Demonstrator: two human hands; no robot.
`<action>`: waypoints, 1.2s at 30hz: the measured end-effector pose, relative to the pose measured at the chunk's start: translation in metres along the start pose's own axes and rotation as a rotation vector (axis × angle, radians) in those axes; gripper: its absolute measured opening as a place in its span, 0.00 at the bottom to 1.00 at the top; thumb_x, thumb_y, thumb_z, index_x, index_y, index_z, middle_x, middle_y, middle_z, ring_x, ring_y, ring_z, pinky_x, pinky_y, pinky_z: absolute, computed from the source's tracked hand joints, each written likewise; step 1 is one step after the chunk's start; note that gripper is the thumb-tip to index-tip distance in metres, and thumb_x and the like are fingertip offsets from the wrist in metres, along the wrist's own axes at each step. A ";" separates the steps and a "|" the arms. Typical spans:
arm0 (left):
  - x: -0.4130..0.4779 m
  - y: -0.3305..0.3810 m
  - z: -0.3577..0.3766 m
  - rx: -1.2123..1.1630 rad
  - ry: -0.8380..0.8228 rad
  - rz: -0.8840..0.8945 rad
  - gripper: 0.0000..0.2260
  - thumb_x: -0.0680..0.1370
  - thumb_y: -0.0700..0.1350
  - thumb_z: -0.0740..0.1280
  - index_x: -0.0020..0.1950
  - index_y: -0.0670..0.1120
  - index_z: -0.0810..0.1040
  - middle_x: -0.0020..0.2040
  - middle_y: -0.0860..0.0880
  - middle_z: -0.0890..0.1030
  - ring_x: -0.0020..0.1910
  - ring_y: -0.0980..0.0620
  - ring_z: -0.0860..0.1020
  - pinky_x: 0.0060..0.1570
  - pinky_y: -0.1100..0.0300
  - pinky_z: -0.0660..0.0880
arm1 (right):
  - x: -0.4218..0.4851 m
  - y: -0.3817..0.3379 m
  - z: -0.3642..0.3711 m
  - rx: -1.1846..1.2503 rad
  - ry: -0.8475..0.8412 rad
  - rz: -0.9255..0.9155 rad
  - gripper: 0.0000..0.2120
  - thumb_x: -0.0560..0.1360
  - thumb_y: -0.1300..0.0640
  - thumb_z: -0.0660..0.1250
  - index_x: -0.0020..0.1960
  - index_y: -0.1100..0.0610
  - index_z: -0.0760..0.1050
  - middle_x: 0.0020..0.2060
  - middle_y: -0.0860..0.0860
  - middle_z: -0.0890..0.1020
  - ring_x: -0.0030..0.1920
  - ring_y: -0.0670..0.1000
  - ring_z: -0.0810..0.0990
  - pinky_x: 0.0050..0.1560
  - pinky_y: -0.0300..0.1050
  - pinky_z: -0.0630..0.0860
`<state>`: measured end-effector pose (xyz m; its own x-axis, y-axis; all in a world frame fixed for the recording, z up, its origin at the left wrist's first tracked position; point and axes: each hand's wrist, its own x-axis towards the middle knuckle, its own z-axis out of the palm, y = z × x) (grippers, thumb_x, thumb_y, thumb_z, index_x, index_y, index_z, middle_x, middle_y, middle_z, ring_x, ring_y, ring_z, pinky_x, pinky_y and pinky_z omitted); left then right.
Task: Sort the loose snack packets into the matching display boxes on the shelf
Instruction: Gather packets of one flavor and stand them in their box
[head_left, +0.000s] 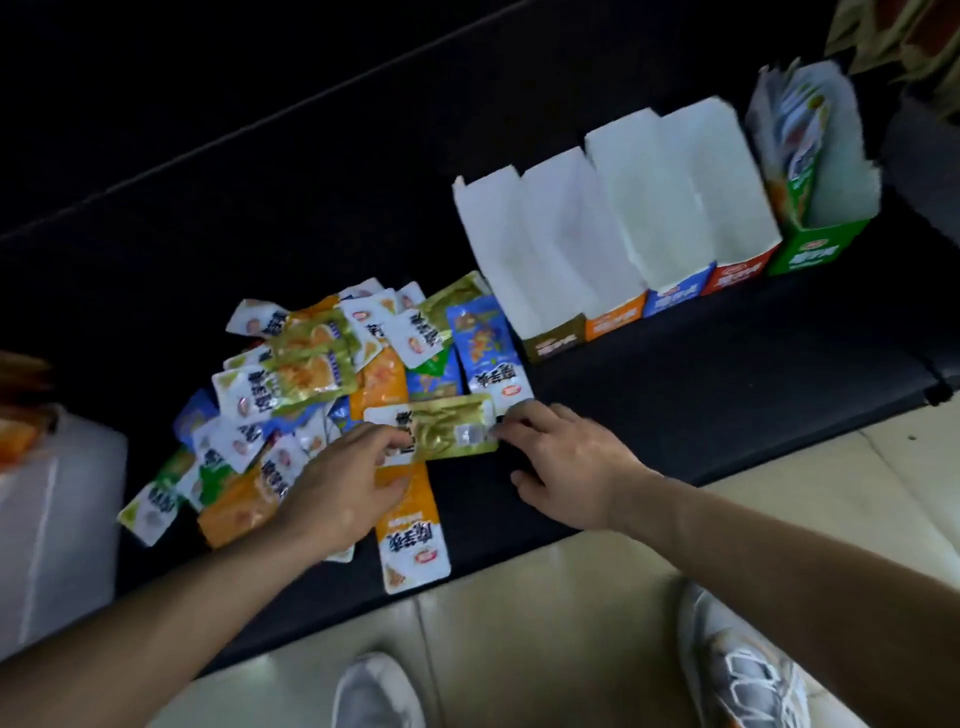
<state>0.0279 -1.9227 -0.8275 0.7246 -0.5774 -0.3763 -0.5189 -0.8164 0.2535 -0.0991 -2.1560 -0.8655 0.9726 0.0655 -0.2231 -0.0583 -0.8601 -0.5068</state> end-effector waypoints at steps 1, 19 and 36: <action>-0.005 -0.009 0.010 -0.001 0.000 0.002 0.19 0.79 0.51 0.70 0.69 0.55 0.73 0.65 0.56 0.73 0.64 0.55 0.73 0.54 0.61 0.70 | 0.004 -0.007 0.007 -0.077 -0.051 -0.039 0.30 0.80 0.45 0.60 0.80 0.47 0.55 0.77 0.47 0.57 0.73 0.53 0.62 0.70 0.53 0.66; -0.022 -0.025 0.074 0.050 0.258 0.248 0.20 0.75 0.48 0.71 0.67 0.52 0.75 0.75 0.53 0.69 0.70 0.48 0.70 0.64 0.50 0.75 | 0.032 -0.045 0.041 -0.240 0.102 0.235 0.39 0.72 0.43 0.73 0.76 0.53 0.59 0.67 0.55 0.68 0.65 0.58 0.68 0.63 0.53 0.70; -0.034 -0.024 0.047 -1.123 0.113 -0.377 0.12 0.74 0.54 0.72 0.57 0.55 0.79 0.51 0.53 0.85 0.54 0.50 0.83 0.57 0.43 0.80 | 0.027 -0.101 0.041 0.547 -0.093 0.053 0.12 0.80 0.59 0.63 0.58 0.49 0.81 0.51 0.43 0.81 0.49 0.42 0.80 0.48 0.37 0.77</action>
<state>-0.0062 -1.8831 -0.8629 0.8113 -0.2502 -0.5284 0.3828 -0.4557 0.8036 -0.0760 -2.0464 -0.8546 0.9427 0.0950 -0.3198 -0.2389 -0.4770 -0.8458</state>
